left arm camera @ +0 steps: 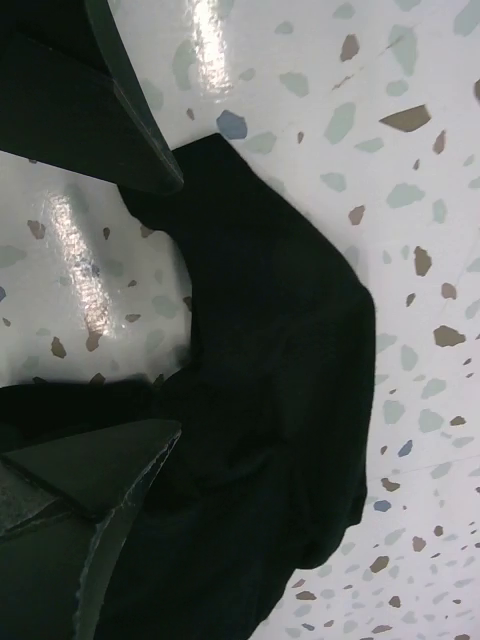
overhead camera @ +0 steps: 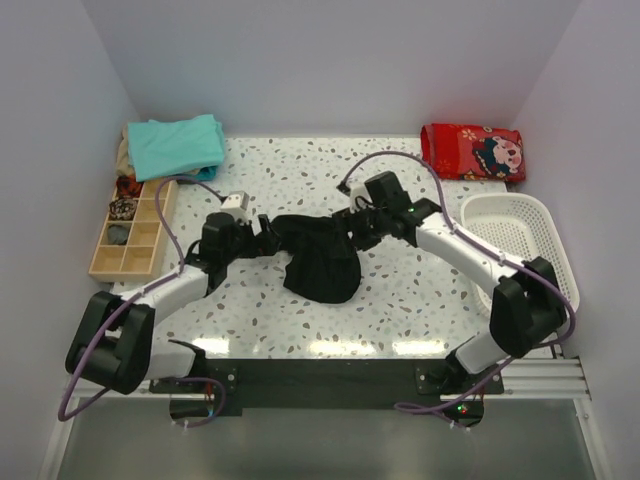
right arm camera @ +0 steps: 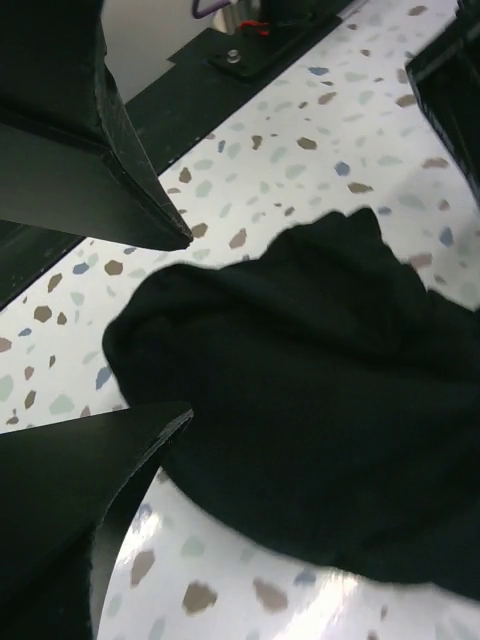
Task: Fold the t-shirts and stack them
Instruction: Flatten out the tshirt
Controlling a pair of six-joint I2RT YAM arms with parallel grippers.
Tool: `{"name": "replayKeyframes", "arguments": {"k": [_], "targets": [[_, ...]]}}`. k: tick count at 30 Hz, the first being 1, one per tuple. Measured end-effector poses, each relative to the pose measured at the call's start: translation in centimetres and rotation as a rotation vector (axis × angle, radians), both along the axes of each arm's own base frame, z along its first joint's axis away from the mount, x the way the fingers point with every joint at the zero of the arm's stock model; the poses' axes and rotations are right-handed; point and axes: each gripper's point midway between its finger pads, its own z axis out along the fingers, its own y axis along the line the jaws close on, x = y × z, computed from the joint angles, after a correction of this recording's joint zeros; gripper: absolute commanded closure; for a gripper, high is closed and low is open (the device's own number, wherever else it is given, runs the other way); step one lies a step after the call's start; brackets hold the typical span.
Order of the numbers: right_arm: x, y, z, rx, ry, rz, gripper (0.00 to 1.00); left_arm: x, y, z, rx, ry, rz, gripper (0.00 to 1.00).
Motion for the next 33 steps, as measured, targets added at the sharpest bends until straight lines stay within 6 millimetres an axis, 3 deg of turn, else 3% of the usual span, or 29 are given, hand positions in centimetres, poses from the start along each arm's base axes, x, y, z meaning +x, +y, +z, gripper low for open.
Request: {"name": "replayKeyframes", "arguments": {"k": [2, 5, 9, 12, 18, 24, 28, 30, 32, 33], "targets": [[-1.8, 2.0, -0.1, -0.020, -0.004, 0.069, 0.34, -0.5, -0.2, -0.8, -0.007, 0.023, -0.009, 0.00], [-2.8, 4.5, 0.1, -0.057, -0.043, 0.129, 0.34, -0.4, 0.0, -1.0, -0.005, 0.029, 0.012, 0.00], [-2.9, 7.9, 0.0, -0.113, -0.104, 0.169, 0.35, 0.2, 1.3, -1.0, 0.025, 0.030, 0.097, 0.00], [-2.6, 9.7, -1.3, -0.171, -0.134, 0.175, 0.35, 1.0, 2.4, -0.3, 0.046, 0.023, 0.168, 0.00], [-1.9, 11.3, -4.5, -0.293, -0.161, 0.160, 0.35, 2.3, 4.6, 1.4, 0.067, 0.014, 0.313, 0.00], [-0.6, 12.3, -5.5, -0.338, -0.192, 0.123, 0.35, 2.3, 8.1, 2.5, 0.038, 0.009, 0.431, 0.00], [0.2, 12.8, -6.2, -0.358, -0.194, 0.095, 0.39, 2.3, 8.7, 2.9, 0.025, -0.001, 0.452, 0.00], [0.6, 12.9, -6.9, -0.378, -0.189, 0.080, 0.66, 2.2, 8.7, 2.8, 0.023, 0.003, 0.447, 0.00], [0.8, 12.8, -7.7, -0.405, -0.181, 0.074, 1.00, 2.1, 8.6, 2.7, 0.021, 0.008, 0.441, 0.00], [0.8, 12.7, -8.0, -0.415, -0.179, 0.069, 1.00, 2.1, 8.5, 2.6, 0.019, 0.010, 0.437, 0.00]]}}
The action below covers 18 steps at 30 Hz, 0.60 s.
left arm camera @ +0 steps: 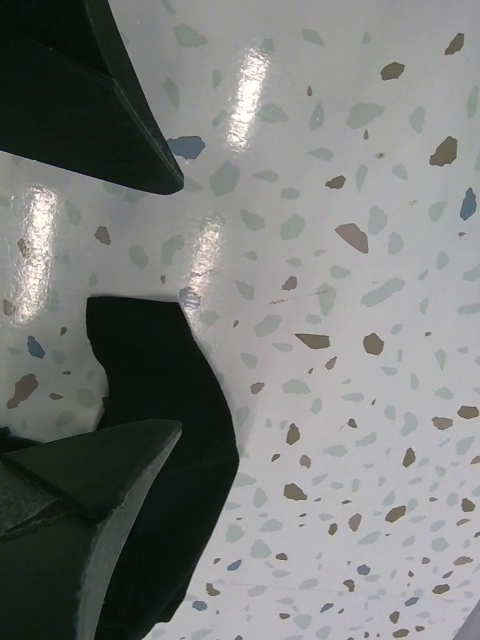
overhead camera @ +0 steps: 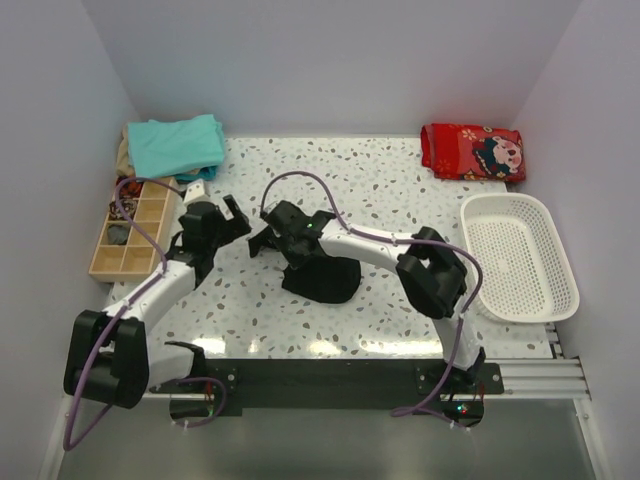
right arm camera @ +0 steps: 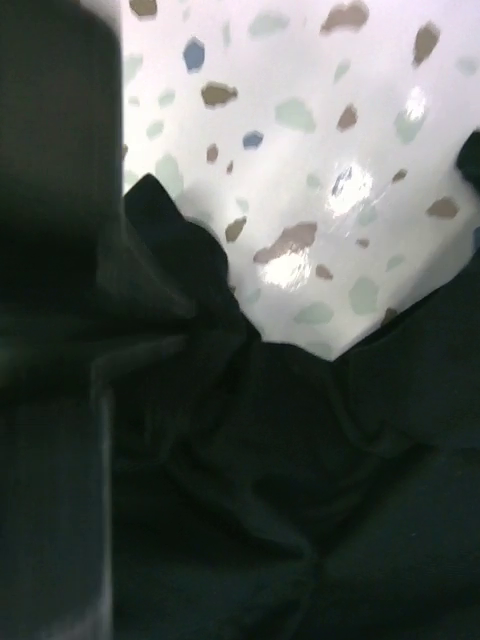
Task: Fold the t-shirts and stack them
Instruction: Flatten out the tshirt
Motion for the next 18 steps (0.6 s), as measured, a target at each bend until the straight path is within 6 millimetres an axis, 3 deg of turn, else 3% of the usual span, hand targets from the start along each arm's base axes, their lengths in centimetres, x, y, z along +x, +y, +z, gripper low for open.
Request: {"name": "replayKeyframes", "arguments": {"k": [3, 6, 9, 12, 15, 18], "targets": [[0.1, -0.9, -0.4, -0.039, -0.006, -0.029, 1.00, -0.1, -0.2, -0.4, -0.004, 0.011, -0.009, 0.00], [0.4, -2.5, 0.9, -0.063, -0.062, -0.061, 1.00, -0.1, -0.4, -0.8, -0.008, 0.025, -0.021, 0.00], [0.4, -5.5, 4.7, -0.074, -0.159, -0.110, 1.00, -0.1, -0.6, -1.1, -0.012, 0.033, -0.030, 0.00], [0.6, -8.8, 10.3, -0.041, -0.282, -0.183, 1.00, -0.1, -0.9, -1.5, -0.018, 0.044, -0.043, 0.00], [1.0, -14.5, 15.7, -0.019, -0.400, -0.337, 1.00, -0.2, -1.1, -2.0, -0.023, 0.061, -0.056, 0.00], [1.1, -21.5, 16.7, -0.056, -0.422, -0.531, 1.00, -0.3, -1.5, -2.5, -0.032, 0.076, -0.075, 0.00]]}}
